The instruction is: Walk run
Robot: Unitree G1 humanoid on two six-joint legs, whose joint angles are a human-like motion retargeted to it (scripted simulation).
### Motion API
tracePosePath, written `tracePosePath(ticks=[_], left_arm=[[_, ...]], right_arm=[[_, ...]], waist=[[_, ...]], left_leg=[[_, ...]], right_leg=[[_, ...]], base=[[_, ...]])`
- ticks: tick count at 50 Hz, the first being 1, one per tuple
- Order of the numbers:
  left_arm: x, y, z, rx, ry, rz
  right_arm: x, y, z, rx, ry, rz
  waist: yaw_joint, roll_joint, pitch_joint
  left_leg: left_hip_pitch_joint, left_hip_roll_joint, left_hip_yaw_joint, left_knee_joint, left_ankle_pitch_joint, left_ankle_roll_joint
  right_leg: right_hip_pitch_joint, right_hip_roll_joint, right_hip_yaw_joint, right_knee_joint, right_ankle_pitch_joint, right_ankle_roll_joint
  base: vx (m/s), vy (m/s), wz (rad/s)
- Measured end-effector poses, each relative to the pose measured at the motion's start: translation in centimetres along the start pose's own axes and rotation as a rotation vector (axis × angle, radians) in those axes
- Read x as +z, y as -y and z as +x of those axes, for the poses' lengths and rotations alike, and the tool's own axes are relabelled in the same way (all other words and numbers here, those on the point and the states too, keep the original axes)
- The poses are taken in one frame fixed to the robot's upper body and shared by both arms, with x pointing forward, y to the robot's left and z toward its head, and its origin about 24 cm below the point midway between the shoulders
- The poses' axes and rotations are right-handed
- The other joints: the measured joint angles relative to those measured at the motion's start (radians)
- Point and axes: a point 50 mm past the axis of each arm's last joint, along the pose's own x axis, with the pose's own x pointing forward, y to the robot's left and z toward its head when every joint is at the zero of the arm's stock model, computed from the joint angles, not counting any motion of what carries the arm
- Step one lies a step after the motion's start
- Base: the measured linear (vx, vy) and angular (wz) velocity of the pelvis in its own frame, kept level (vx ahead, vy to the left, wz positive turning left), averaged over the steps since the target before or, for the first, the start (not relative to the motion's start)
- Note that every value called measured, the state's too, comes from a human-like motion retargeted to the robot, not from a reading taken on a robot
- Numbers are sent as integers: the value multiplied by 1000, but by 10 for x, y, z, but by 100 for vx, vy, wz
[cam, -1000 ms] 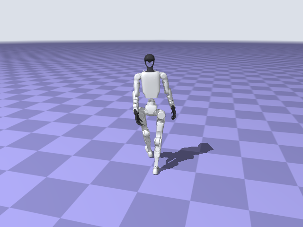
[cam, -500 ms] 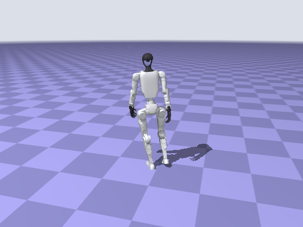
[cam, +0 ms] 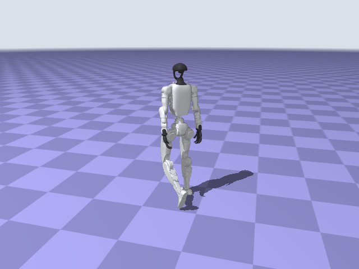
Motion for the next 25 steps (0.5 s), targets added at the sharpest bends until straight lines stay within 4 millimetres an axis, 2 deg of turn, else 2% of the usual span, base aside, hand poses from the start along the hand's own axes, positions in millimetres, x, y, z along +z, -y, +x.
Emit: tracePosePath(ticks=[3, 7, 10, 13, 16, 18, 20, 22, 25], left_arm=[[-12, 14, 2, -18, -20, -3], [-24, 28, 4, -15, -17, -37], [-32, 37, 4, -37, -39, -73], [-32, 43, 5, -67, -45, -108], [-26, 50, 6, -92, -24, -138], [-20, 55, 6, -109, 0, -153], [-12, 57, 7, -122, 29, -169], [-5, 58, 8, -122, 59, -181], [6, 45, 8, -88, 99, -190]], right_arm=[[25, 10, -1, -42, 54, -28], [52, 27, -4, -112, 140, -85], [68, 40, -8, -158, 200, -124], [83, 49, -13, -194, 242, -160], [93, 53, -15, -210, 262, -183], [95, 52, -15, -206, 261, -188], [94, 45, -13, -188, 254, -194], [86, 36, -10, -163, 242, -194], [67, 18, -4, -133, 211, -195]], waist=[[39, -20, 17], [142, -50, 24], [180, -48, 32], [194, -28, 39], [195, -19, 38], [180, -22, 27], [206, -50, 23], [236, -60, 10], [252, -87, -9]], left_leg=[[-117, 63, 134, 92, -154, 105], [-271, 7, 196, 11, -304, 134], [-330, -43, 188, -214, -345, 190], [-329, 0, 323, -492, -358, 232], [-313, -55, 398, -726, -411, 254], [-290, -89, 440, -818, -417, 290], [-268, -62, 508, -805, -370, 310], [-256, -48, 532, -775, -339, 310], [-277, -81, 364, -716, -373, 310]], right_leg=[[55, -7, -64, -17, -19, -9], [114, 6, -74, -48, -42, -26], [170, 30, -121, -66, -70, -33], [220, 76, -153, -72, -104, -43], [271, 104, -226, -80, -131, -42], [299, 112, -265, -74, -137, -30], [323, 113, -236, -54, -123, -20], [339, 105, -233, -19, -70, 34], [353, 78, -280, 52, 128, 153]], base=[[58, -27, 58], [61, -19, -8], [56, -12, 46], [63, -14, 62], [64, -12, 64], [86, -15, 73], [74, -25, -19], [84, -4, -43], [89, -9, 4]])
